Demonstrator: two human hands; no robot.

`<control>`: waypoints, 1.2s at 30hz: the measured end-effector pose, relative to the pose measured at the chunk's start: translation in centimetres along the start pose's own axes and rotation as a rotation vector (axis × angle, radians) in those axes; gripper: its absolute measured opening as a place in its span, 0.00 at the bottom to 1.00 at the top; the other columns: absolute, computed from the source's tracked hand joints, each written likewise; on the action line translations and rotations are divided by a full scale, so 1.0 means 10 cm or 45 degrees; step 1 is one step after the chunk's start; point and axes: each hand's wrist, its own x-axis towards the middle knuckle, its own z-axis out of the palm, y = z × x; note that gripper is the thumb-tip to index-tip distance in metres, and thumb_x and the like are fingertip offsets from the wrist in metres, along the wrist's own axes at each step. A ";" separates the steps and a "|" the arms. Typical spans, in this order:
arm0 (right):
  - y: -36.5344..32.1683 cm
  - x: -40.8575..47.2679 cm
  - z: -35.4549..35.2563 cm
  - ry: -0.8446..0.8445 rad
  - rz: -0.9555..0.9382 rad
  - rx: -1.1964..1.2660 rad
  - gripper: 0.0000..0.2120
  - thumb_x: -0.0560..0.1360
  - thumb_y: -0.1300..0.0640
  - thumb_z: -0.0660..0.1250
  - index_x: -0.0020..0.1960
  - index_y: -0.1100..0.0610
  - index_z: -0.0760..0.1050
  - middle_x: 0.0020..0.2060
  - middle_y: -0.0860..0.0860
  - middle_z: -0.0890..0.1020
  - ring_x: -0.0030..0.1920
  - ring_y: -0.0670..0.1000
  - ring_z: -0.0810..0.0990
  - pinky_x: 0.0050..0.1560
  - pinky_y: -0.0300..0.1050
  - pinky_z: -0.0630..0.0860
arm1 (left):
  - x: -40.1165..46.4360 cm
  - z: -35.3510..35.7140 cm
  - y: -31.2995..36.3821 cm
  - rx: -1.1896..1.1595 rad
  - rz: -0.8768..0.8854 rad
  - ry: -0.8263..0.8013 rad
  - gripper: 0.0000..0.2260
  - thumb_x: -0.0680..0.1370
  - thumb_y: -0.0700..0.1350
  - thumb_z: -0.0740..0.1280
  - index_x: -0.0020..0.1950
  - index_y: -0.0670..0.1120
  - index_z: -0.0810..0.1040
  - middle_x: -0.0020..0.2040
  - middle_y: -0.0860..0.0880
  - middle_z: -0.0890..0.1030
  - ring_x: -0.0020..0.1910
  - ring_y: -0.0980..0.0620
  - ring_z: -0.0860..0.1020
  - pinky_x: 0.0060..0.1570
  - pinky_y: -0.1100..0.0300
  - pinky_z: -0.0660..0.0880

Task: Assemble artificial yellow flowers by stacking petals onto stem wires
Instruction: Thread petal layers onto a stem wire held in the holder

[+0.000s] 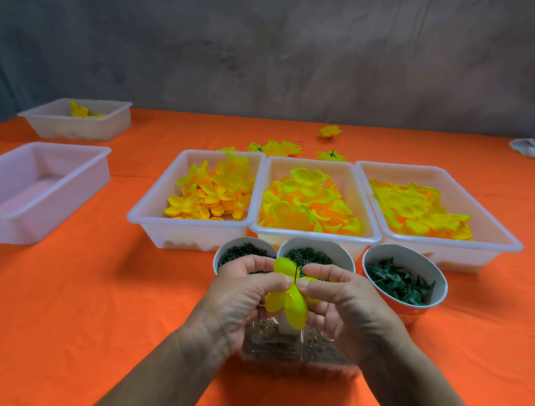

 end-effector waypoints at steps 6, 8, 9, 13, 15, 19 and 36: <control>-0.01 -0.03 0.00 0.002 0.010 -0.001 0.14 0.67 0.76 0.67 0.47 0.62 0.74 0.33 0.58 0.84 0.28 0.53 0.82 0.26 0.41 0.77 | -0.04 0.01 0.03 0.022 0.048 0.004 0.09 0.71 0.31 0.69 0.46 0.43 0.78 0.35 0.47 0.82 0.27 0.55 0.78 0.25 0.65 0.72; -0.02 -0.03 0.01 0.008 0.003 -0.030 0.13 0.67 0.76 0.66 0.47 0.62 0.74 0.32 0.57 0.84 0.28 0.52 0.82 0.26 0.41 0.76 | -0.04 0.01 0.03 0.035 0.057 -0.002 0.09 0.71 0.31 0.69 0.46 0.43 0.78 0.35 0.48 0.82 0.28 0.55 0.78 0.26 0.64 0.73; -0.02 -0.03 0.01 0.017 -0.011 -0.054 0.13 0.68 0.76 0.66 0.47 0.62 0.74 0.32 0.56 0.83 0.28 0.52 0.82 0.26 0.41 0.77 | -0.05 0.00 0.04 0.044 0.064 -0.006 0.09 0.70 0.31 0.69 0.46 0.43 0.78 0.35 0.48 0.82 0.28 0.55 0.78 0.26 0.64 0.73; -0.03 -0.01 0.03 0.066 -0.075 -0.158 0.12 0.68 0.75 0.67 0.47 0.61 0.75 0.34 0.57 0.84 0.31 0.53 0.82 0.29 0.42 0.77 | -0.05 -0.01 0.05 0.078 0.080 -0.040 0.11 0.71 0.30 0.69 0.50 0.41 0.77 0.34 0.48 0.81 0.29 0.54 0.79 0.28 0.64 0.74; -0.04 -0.01 0.03 0.045 -0.037 -0.141 0.11 0.69 0.74 0.66 0.47 0.61 0.75 0.31 0.56 0.83 0.29 0.51 0.82 0.27 0.40 0.76 | -0.05 -0.01 0.06 0.085 0.070 -0.038 0.11 0.71 0.30 0.69 0.51 0.40 0.77 0.36 0.46 0.81 0.30 0.53 0.79 0.28 0.64 0.75; -0.03 0.00 0.02 0.038 0.041 -0.083 0.09 0.71 0.72 0.65 0.47 0.61 0.74 0.28 0.55 0.82 0.25 0.50 0.80 0.23 0.39 0.75 | -0.03 -0.01 0.04 0.099 0.044 -0.005 0.10 0.71 0.31 0.69 0.49 0.41 0.77 0.39 0.44 0.81 0.33 0.51 0.78 0.32 0.62 0.76; -0.05 0.06 0.01 0.190 -0.116 -0.582 0.11 0.67 0.69 0.70 0.45 0.57 0.76 0.34 0.55 0.79 0.29 0.49 0.77 0.28 0.40 0.74 | 0.01 -0.01 -0.01 0.282 0.087 0.086 0.09 0.71 0.33 0.71 0.49 0.42 0.77 0.37 0.44 0.79 0.28 0.54 0.75 0.24 0.67 0.69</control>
